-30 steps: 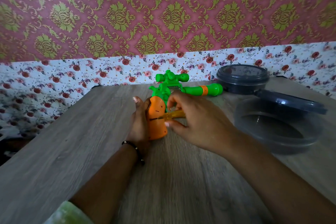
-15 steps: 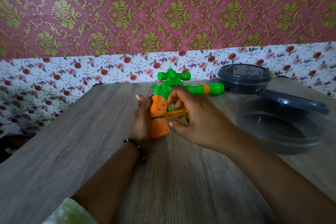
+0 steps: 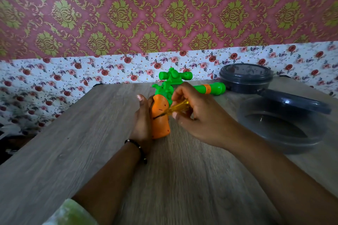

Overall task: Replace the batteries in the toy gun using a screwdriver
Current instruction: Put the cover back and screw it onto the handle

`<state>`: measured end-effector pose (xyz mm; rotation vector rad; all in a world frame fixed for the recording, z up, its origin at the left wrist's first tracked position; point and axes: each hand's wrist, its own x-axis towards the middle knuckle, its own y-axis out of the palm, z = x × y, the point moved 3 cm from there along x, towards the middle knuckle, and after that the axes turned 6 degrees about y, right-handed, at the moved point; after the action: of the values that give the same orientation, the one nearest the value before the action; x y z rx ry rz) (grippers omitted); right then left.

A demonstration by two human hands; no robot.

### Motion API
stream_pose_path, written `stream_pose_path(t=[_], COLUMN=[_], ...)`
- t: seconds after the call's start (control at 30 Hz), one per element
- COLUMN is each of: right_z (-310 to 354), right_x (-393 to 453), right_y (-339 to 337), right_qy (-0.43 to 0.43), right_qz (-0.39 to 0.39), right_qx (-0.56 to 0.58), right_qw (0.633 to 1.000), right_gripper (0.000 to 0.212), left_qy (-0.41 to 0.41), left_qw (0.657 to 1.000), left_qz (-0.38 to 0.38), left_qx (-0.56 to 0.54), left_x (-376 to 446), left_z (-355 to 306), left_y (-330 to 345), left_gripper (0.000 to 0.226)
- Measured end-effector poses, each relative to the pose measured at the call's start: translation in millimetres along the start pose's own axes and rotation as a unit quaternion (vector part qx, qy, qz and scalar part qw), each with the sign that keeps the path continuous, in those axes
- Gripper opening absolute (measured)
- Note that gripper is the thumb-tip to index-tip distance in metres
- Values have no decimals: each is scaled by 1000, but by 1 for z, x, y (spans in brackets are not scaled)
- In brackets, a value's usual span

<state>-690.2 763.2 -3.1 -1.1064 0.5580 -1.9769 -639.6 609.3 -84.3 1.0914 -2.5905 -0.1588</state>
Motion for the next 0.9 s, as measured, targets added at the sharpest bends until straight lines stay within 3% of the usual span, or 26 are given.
stream_pose_path(t=[0.17,0.3,0.37,0.5,0.57,0.73,0.9], right_z=[-2,-3,-2,2,1,-6,-6], right_x=[1,0,-1,1,2,1,1], right_y=[-6,-4,-3,-2,-3,-5,-6], right_qy=[6,15,14,-9,-12,25,37], right_qz=[-19,-85,-90,-11,-25,-107,-12], right_qx=[-13,-139,-176,-26,-33,-186,-72], right_qw=[1000,987,980,1000,999,976,997], right_gripper=[12,39,41,14,8,38,19], left_qy=[3,-3,-3,10,15,14,12], left_qw=[1000,1000,1000,1000,1000,1000,1000], left_qz=[-2,-4,-4,1,0,-7,1], left_qx=[14,10,5,5,10,17,11], left_x=[0,0,-1,-1,-1,1,2], left_z=[1,1,1,0,-1,1,2], left_y=[-2,-2,-1,0,1,0,-1], left_gripper=[88,83,78,83,86,87,82])
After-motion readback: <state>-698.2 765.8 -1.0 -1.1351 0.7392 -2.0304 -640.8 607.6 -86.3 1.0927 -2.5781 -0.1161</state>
